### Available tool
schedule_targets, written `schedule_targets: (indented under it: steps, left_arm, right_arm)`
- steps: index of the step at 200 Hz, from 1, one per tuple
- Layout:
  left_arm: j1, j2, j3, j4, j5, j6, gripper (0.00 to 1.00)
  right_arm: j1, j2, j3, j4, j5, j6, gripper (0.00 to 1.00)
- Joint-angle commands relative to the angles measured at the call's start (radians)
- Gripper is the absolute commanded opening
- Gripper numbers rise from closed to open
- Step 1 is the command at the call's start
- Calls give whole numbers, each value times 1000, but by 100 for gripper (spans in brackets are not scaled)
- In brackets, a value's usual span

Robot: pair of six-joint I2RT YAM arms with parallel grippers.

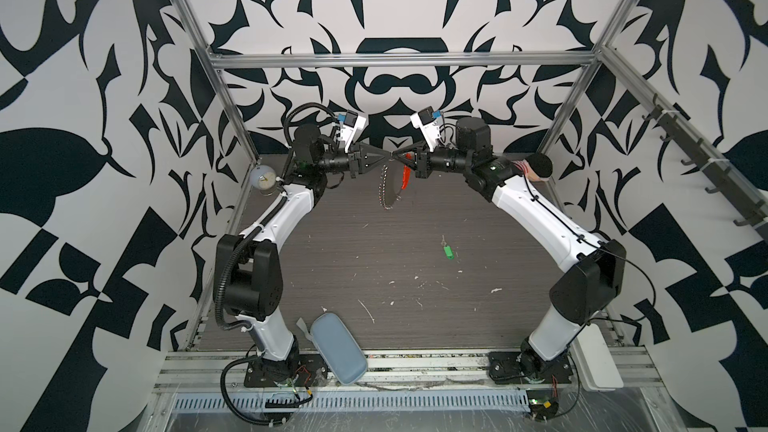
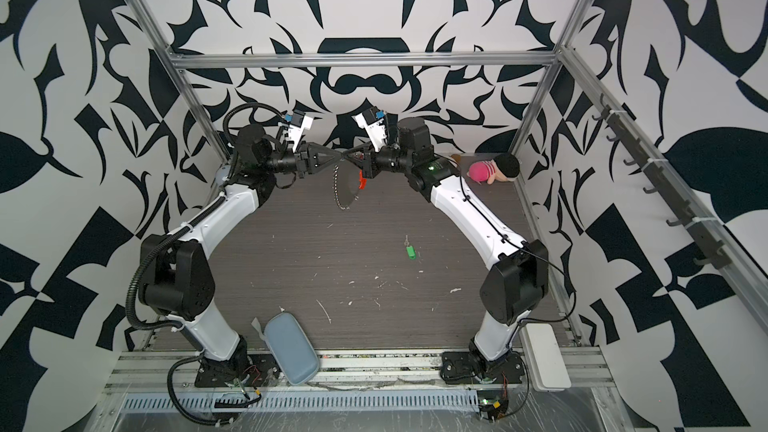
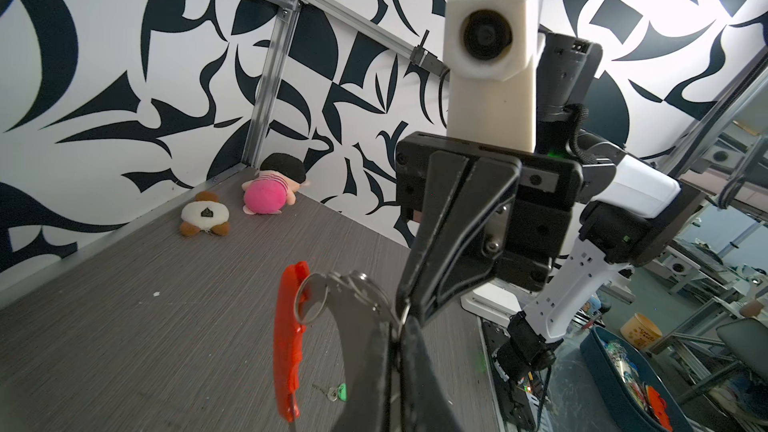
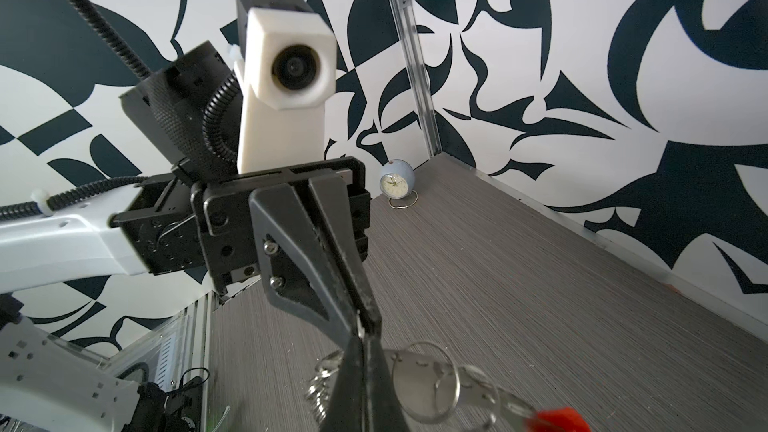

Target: Put the keys on the keyring

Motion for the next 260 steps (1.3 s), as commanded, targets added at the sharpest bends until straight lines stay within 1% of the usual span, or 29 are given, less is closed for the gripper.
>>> schedule_targets:
  steps: [1, 12, 43, 58, 61, 69, 82, 88, 97, 112, 123, 138, 150, 167, 186, 197, 222, 260]
  left_arm:
    - [3, 14, 20, 37, 9, -20, 3]
    - [2, 12, 17, 45, 12, -28, 0]
    - [2, 6, 0, 73, 20, -44, 0]
    - [3, -3, -10, 80, 2, -47, 0]
    - [2, -5, -13, 80, -9, -48, 0]
    - [3, -12, -21, 84, -41, -53, 0]
    - [2, -21, -38, 116, -124, -95, 0]
    - [1, -22, -49, 155, -155, -132, 0]
    - [-1, -21, -70, 234, -202, -196, 0]
    - [-10, -23, -113, 369, -277, -273, 0]
    - [-24, -32, -148, 428, -340, -287, 0]
    - [-47, -43, -177, 452, -409, -283, 0]
    - [-64, -45, -189, 459, -439, -273, 0]
    - [-80, -52, -210, 475, -494, -273, 0]
    - [-86, -67, -243, 524, -537, -272, 0]
    - [-87, -77, -258, 540, -553, -270, 0]
    - [-88, -95, -285, 533, -564, -227, 0]
    - [-88, -119, -346, 571, -597, -217, 0]
  right_arm:
    - [12, -19, 41, 92, -29, 24, 0]
    - [11, -23, 31, 115, -23, 32, 0]
    - [12, -20, 20, 147, -4, 61, 0]
    - [9, -31, 5, 163, 61, 104, 0]
    - [9, -36, 2, 165, 80, 113, 3]
    - [6, -54, -17, 174, 127, 140, 18]
    - [-7, -89, -69, 213, 185, 204, 36]
    - [-13, -107, -102, 248, 203, 234, 40]
    - [-22, -132, -150, 292, 221, 276, 43]
    - [-38, -163, -215, 346, 241, 352, 44]
    - [-48, -176, -248, 368, 254, 403, 44]
    - [-53, -173, -268, 372, 268, 450, 43]
    - [-54, -151, -256, 370, 278, 491, 42]
    - [-53, -94, -203, 365, 255, 546, 41]
    - [-47, -33, -159, 405, 223, 628, 41]
    - [-40, -9, -153, 420, 232, 666, 40]
    - [-5, 20, -147, 410, 258, 676, 40]
    - [48, 45, -126, 389, 265, 666, 40]
